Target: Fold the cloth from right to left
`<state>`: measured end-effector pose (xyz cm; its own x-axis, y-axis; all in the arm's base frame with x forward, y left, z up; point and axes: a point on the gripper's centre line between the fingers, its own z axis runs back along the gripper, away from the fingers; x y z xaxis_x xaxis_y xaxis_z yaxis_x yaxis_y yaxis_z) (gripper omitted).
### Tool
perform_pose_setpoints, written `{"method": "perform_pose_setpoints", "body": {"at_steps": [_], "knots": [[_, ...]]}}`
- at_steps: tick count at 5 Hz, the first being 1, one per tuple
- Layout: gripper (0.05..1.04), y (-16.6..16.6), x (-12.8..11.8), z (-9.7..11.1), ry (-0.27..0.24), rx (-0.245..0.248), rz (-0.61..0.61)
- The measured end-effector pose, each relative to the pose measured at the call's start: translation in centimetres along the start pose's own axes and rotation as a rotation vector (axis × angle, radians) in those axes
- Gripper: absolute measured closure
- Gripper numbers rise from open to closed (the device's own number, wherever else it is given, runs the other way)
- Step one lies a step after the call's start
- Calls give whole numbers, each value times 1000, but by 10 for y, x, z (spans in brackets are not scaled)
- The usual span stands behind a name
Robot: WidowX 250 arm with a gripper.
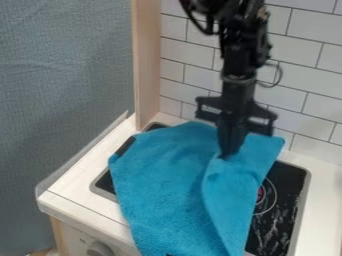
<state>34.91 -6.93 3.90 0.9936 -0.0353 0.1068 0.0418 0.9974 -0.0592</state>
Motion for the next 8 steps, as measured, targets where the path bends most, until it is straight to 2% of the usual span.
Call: {"method": "perform_pose_setpoints", "body": {"at_steps": [1,2,3,4,5,6,7,8], "knots": [[1016,6,-4,-16,42,0,-15],[870,13,-4,-18,47,4,-9],[624,14,-6,-17,65,9,14],[313,17,-1,-12,66,33,27],[72,19,-2,-11,69,47,41],[73,19,0,-7,78,50,60],[84,15,-3,-3,111,72,140],[84,10,2,20,36,51,181]]}}
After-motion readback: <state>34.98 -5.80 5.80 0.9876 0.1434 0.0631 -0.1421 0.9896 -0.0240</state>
